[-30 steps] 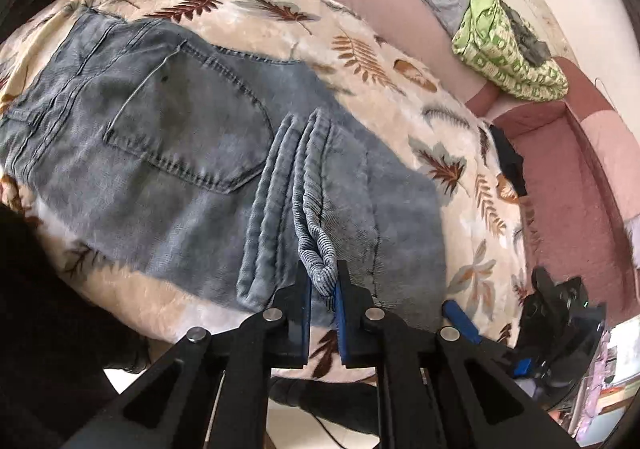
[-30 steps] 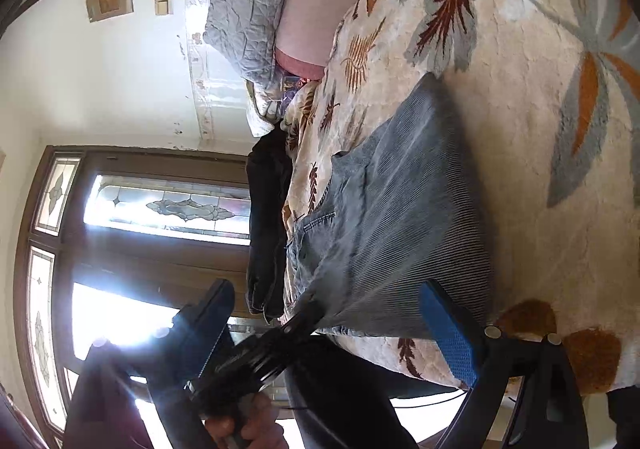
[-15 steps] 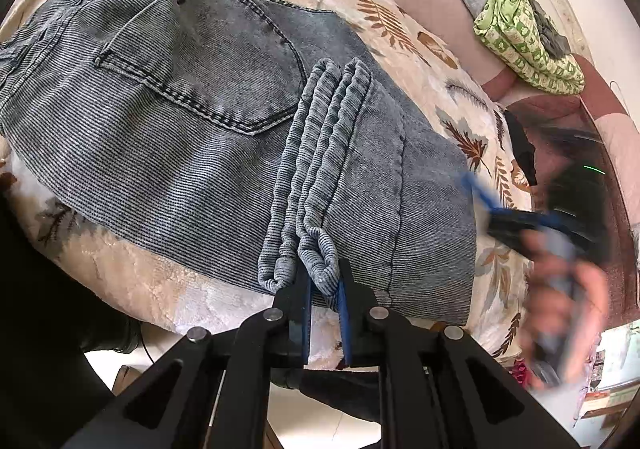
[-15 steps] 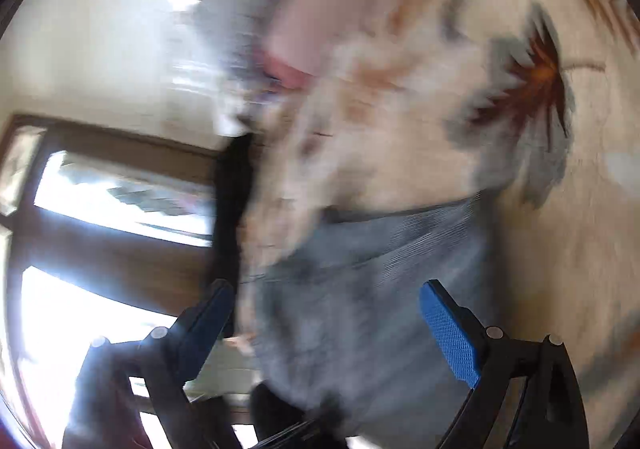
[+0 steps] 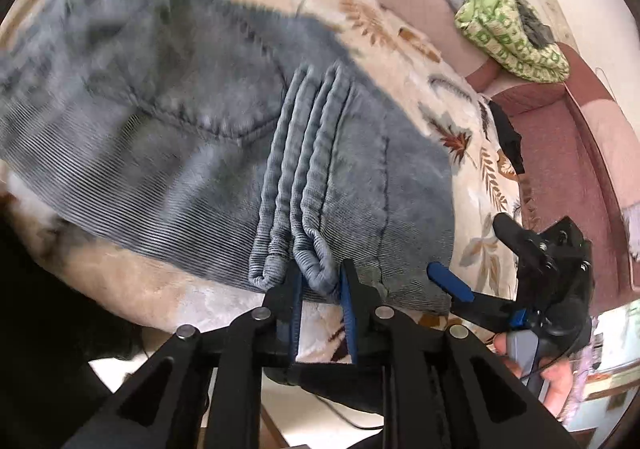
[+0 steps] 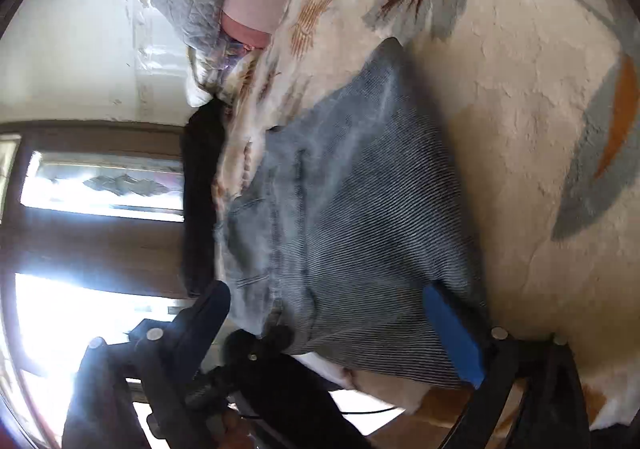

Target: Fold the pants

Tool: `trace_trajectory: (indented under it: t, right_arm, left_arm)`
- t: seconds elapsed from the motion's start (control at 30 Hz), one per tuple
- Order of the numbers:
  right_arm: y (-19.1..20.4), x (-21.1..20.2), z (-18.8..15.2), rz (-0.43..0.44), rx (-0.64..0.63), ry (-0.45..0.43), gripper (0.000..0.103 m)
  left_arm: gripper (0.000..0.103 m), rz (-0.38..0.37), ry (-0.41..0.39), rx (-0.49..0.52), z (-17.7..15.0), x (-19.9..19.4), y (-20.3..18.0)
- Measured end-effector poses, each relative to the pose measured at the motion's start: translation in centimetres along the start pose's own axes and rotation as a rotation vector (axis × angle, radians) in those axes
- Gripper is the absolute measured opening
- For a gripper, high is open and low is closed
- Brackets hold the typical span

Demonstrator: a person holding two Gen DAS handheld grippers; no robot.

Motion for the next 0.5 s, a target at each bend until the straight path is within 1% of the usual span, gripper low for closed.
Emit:
trace_trajectory:
  t: [0.03,0.07,0.1,0.13,0.17,0.2,0.23,0.27,0.3,0.33,0.37,0.4,0.43,0.5]
  right_arm:
    - [-0.1,0.0,0.0,-0.002,0.000,0.009,0.099]
    - [-0.3,0.0,0.0,0.003,0.002,0.014,0.099]
    - [-0.5,-0.1,0.0,0.011,0.004,0.016,0.099]
    - [-0.3,0.1,0.2,0.016,0.008,0.017,0.099]
    - [-0.5,-0.1,0.3,0.024,0.021,0.019,0.099]
    - [-0.6,-0.3,0.4,0.033,0.040,0.023,0.099]
    - [-0.6,-0.3,0.5,0.036,0.053,0.035,0.099]
    - [-0.2,-0.4,0.6,0.039,0.065,0.050,0.099]
    - [0.3,-0.9,1.1,0.060,0.071,0.041,0.099]
    - [1.2,-1.7,2.0,0.090,0.065,0.018,0.099]
    - [2.1,-1.4,2.8,0.104,0.055,0.006,0.099]
    - [3.1,-2.0,4.2,0.117,0.034,-0.014,0.099]
    - [3.6,-2.1,5.3,0.118,0.023,-0.029,0.099]
    - [4.2,-1.5,8.4,0.121,0.017,-0.036,0.099]
  left_arm:
    - [0.031,0.010,-0.049,0.007,0.3,-1.5,-0.3]
    - [0.040,0.000,-0.099,0.026,0.7,-2.9,-0.9]
    - [0.043,-0.023,-0.147,0.057,1.1,-4.1,-2.0]
    - [0.044,-0.045,-0.173,0.087,1.3,-4.8,-3.0]
    - [0.046,-0.068,-0.182,0.115,1.6,-4.8,-4.0]
    - [0.046,-0.077,-0.178,0.131,1.6,-4.4,-4.6]
    - [0.046,-0.066,-0.147,0.156,1.5,-2.9,-5.2]
    - [0.046,-0.043,-0.103,0.175,1.2,-1.2,-5.3]
    - [0.046,-0.020,-0.070,0.185,1.0,0.1,-5.0]
    - [0.045,0.037,0.002,0.189,0.4,2.6,-4.1]
    - [0.043,0.044,0.021,0.197,0.2,3.7,-3.5]
    - [0.043,0.042,-0.027,0.224,0.4,3.5,-3.6]
    - [0.043,0.050,-0.030,0.244,0.3,3.4,-3.7]
    - [0.043,0.048,-0.025,0.241,0.3,3.4,-3.7]
Point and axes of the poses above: each gripper's, at about its wrist camera, not at the fingertips, and x roughly the way its jaws point, y to its left, z to its top, the point moved 8 cm from there along x, roughly the way its jaws point, and after that the axes turned 4 degrees about z, right-handed, at the moved point
